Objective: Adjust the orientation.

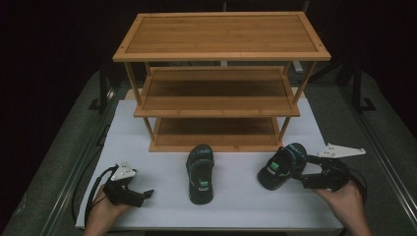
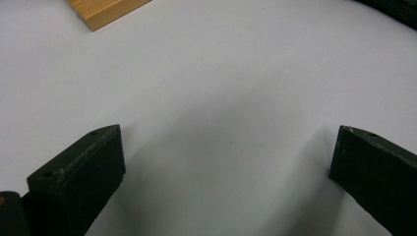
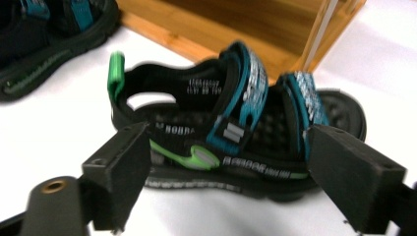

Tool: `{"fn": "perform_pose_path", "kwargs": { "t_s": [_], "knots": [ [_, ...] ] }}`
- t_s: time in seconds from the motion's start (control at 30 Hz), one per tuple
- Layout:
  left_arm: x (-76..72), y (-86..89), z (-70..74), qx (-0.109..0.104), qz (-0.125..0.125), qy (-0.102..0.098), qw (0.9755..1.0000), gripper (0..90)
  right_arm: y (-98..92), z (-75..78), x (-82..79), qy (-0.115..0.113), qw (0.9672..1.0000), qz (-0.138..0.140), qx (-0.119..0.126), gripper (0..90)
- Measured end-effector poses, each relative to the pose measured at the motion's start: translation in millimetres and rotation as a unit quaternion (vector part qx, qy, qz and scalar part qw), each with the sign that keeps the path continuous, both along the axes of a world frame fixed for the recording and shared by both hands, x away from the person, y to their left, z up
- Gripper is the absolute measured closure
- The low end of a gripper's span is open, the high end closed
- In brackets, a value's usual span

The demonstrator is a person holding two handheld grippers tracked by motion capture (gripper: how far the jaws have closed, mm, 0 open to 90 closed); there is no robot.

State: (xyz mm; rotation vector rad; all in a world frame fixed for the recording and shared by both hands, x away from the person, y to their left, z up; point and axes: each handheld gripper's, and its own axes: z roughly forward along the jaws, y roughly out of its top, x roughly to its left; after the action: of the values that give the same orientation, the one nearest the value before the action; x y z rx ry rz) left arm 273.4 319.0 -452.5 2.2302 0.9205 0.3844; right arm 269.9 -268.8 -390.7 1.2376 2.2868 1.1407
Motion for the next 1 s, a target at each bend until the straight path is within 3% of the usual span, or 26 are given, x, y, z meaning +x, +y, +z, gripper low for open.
{"fn": "perform_pose_path", "kwargs": {
  "t_s": [0.23, 0.47, 0.63, 0.83, 1.0],
  "knots": [
    [0.1, -0.1, -0.3, -0.002, 0.001, 0.0, 1.0, 0.0, 1.9, 12.5, 15.4, -0.002, 0.9999, 0.009, 0.013, 29.1],
    [0.1, 0.0, -0.4, -0.002, 0.001, 0.0, 1.0, 0.0, 4.4, 15.4, 29.5, 0.006, 0.9998, 0.014, 0.015, 36.0],
    [0.1, 0.0, -0.4, -0.003, 0.001, 0.0, 1.0, 0.0, 7.3, 10.9, 46.5, 0.023, 0.9994, 0.021, 0.013, 40.4],
    [0.2, 0.0, -0.4, -0.003, 0.001, 0.0, 1.0, 0.0, 10.5, 5.9, 54.1, 0.037, 0.9989, 0.028, 0.006, 43.5],
    [0.2, 0.0, -0.4, -0.003, 0.001, 0.0, 1.0, 0.0, 14.9, 3.5, 59.8, 0.051, 0.9978, 0.042, 0.006, 51.2]
  ]
}}
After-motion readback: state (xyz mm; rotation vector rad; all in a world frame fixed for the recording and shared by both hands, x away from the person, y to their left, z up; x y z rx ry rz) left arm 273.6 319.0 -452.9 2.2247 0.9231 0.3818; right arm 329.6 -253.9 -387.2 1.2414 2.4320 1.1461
